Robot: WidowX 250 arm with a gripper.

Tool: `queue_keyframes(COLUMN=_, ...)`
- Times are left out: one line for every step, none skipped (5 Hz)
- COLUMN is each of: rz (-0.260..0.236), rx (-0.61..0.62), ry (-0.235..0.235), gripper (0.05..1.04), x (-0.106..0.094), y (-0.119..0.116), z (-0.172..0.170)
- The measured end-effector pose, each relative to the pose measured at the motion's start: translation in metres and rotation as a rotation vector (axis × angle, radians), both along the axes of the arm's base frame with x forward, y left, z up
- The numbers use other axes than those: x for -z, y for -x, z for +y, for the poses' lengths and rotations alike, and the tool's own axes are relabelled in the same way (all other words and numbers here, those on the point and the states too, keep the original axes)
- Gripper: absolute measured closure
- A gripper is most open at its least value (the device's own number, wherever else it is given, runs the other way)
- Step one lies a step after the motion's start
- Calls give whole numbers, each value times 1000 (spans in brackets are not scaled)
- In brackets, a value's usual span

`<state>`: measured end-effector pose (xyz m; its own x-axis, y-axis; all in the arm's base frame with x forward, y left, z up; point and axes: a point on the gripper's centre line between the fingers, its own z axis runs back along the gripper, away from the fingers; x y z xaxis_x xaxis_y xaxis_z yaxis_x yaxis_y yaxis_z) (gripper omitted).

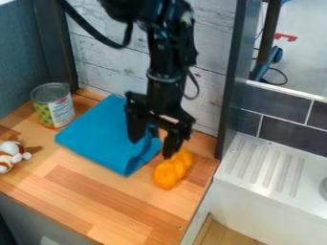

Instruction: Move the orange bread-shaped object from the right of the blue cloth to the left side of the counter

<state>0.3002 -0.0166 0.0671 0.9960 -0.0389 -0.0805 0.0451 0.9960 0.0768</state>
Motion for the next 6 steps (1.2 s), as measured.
queue_keyframes(rz=23, rx=3, ry=8, gripper=83, x=22, y=-5, z=-2)
queue_keyframes(rz=40, rx=9, ry=46, gripper=83, x=36, y=-5, z=-8)
queue_keyframes(rz=50, rx=48, ry=66, gripper=83, x=47, y=-7, z=-20)
queue_keyframes(rz=47, rx=58, ry=64, gripper=83, x=55, y=-12, z=-25)
queue_keyframes(rz=40, rx=69, ry=45, gripper=83, x=59, y=-22, z=-23)
queue_keyframes(rz=23, rx=52, ry=24, gripper=118, x=59, y=-29, z=-21)
